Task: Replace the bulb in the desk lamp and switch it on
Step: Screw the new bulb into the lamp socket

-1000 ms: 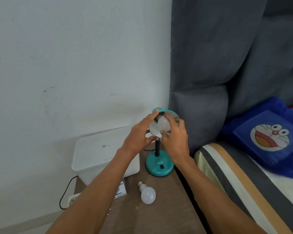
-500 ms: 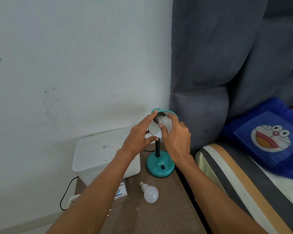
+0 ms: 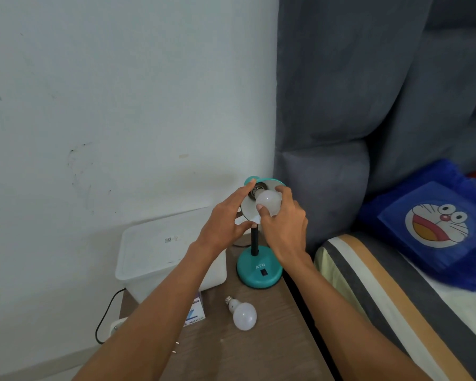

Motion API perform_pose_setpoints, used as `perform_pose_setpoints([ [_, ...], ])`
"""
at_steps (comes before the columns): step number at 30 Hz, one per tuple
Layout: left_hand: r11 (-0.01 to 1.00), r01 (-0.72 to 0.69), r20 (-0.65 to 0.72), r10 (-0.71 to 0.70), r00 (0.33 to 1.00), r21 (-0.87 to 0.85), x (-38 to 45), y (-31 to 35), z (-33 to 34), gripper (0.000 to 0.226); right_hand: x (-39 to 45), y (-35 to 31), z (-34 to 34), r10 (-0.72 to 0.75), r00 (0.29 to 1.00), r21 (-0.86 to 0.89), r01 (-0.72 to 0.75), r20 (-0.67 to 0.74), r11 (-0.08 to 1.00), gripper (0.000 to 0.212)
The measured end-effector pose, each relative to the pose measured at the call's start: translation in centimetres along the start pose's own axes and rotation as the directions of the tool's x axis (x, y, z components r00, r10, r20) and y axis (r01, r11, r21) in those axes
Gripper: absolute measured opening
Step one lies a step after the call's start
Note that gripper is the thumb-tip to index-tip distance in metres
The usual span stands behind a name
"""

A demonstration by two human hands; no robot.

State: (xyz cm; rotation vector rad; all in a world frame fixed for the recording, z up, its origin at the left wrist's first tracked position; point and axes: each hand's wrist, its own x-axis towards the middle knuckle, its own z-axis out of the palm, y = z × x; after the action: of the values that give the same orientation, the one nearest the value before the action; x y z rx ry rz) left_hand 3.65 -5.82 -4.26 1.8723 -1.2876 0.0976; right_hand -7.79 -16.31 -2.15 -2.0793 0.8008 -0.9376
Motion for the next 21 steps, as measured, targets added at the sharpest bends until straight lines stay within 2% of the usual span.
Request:
perform_pose_setpoints([
  [8,1.0,0.006,0.001,-0.006,1.0,-0.027,-0.13,0.28,0.06,0.092,0.25,0.17,-0.45,0.036,0.998,0.015,-0.037,0.045,0.999,0.043],
  [12,0.999,0.01,0.0,-0.01,1.0,-0.035,-0.15,0.4,-0.06,0.092,0.14,0.02,-0.48,0.041,0.994,0.042,-0.046,0.104,0.998,0.058],
  [14,0.999,0.015,-0.002,-0.015,1.0,-0.031,-0.11,0.39,-0.08,0.091,0.23,0.23,-0.31,0.078,0.987,0.0,-0.079,0.14,0.997,0.063],
  [16,0.999,0.016,-0.002,-0.016,1.0,-0.028,-0.1,0.34,-0.1,0.092,0.39,0.34,-0.16,0.124,0.984,-0.088,-0.113,0.125,0.99,0.058],
  [18,1.0,0.02,-0.001,-0.02,1.0,-0.023,-0.13,0.26,-0.05,0.094,0.58,0.24,-0.14,0.126,0.989,-0.143,-0.114,0.073,0.983,0.063],
  [21,1.0,0.021,-0.003,-0.021,1.0,-0.014,-0.16,0.23,0.07,0.095,0.92,0.06,-0.14,0.084,0.996,-0.106,-0.082,0.015,0.991,0.068],
])
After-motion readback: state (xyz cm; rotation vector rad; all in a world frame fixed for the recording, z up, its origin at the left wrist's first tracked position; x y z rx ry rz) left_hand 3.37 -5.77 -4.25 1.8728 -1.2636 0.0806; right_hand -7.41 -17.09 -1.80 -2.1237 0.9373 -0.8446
